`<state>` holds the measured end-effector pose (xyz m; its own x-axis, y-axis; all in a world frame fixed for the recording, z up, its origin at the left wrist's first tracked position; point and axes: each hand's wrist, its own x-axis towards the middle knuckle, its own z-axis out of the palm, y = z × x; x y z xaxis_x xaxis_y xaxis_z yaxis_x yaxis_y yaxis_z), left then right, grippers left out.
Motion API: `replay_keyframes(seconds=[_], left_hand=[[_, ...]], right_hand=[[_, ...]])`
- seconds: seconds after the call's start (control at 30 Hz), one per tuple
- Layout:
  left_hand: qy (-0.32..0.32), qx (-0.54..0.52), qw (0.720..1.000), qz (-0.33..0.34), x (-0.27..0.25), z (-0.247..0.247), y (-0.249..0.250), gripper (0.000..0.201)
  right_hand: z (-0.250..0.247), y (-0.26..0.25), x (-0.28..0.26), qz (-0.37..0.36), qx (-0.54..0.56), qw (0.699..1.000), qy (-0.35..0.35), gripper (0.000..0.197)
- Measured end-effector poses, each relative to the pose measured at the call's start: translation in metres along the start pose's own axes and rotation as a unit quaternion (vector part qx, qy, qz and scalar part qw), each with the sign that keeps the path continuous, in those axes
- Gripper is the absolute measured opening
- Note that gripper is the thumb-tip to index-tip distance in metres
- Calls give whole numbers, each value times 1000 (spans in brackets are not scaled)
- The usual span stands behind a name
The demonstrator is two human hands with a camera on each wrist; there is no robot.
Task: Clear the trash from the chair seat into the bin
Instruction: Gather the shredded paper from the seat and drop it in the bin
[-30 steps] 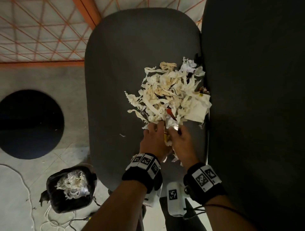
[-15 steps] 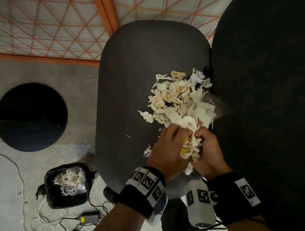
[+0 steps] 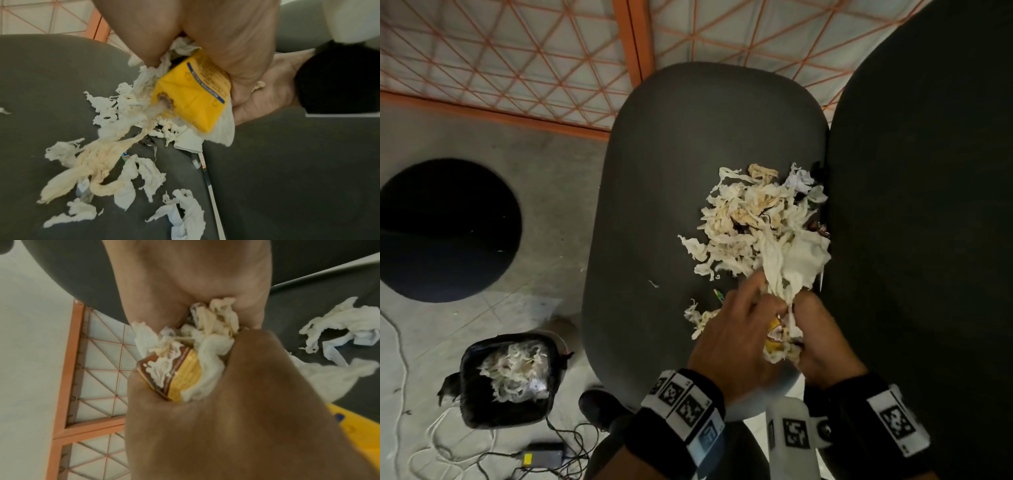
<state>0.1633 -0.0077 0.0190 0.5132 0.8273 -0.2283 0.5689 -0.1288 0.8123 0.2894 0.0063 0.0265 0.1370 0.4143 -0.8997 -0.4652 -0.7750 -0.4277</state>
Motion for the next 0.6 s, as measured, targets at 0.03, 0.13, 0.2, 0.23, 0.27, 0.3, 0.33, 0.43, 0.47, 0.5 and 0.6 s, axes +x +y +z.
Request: replay_keyframes(seconds=[0.03,0.13,0.2,0.23,0.27,0.3,0.33,0.43,0.47,0.5,0.6], left_hand=[[12,-1,1000,-2,-1,0,0,52],[43,-5,999,-8,-1,1,-4,49],[62,-1,998,-6,0,2,-11,53],[67,1,998,-5,0,2,-14,56],[70,3,998,-2,-1,2,-16,58],[72,3,997,2,-2,2,-18,58],[74,1,997,7,-3,1,-19,57],[71,-13,997,3,-6,-2,-21,56],[64,-27,998,-8,-6,-4,-22,56],[53,-49,997,-25,-6,-7,-21,57],[21,-116,991,-71,-1,-8,-21,75]], right_hand=[[2,1,2,-1,-8,1000,5,30],[4,2,1,-39,-103,994,18,33],[8,2,-2,-46,-108,993,-6,26],[9,3,-3,-49,-116,992,-17,24],[11,3,-4,-54,-120,991,-20,23],[13,5,-3,-55,-106,993,-17,21],[18,5,-3,-47,-76,996,-7,21],[25,2,-2,-52,-45,998,12,31],[26,2,-3,-57,-53,997,-8,31],[25,2,-4,-59,-68,995,-32,29],[23,9,-5,-69,-118,990,-29,24]])
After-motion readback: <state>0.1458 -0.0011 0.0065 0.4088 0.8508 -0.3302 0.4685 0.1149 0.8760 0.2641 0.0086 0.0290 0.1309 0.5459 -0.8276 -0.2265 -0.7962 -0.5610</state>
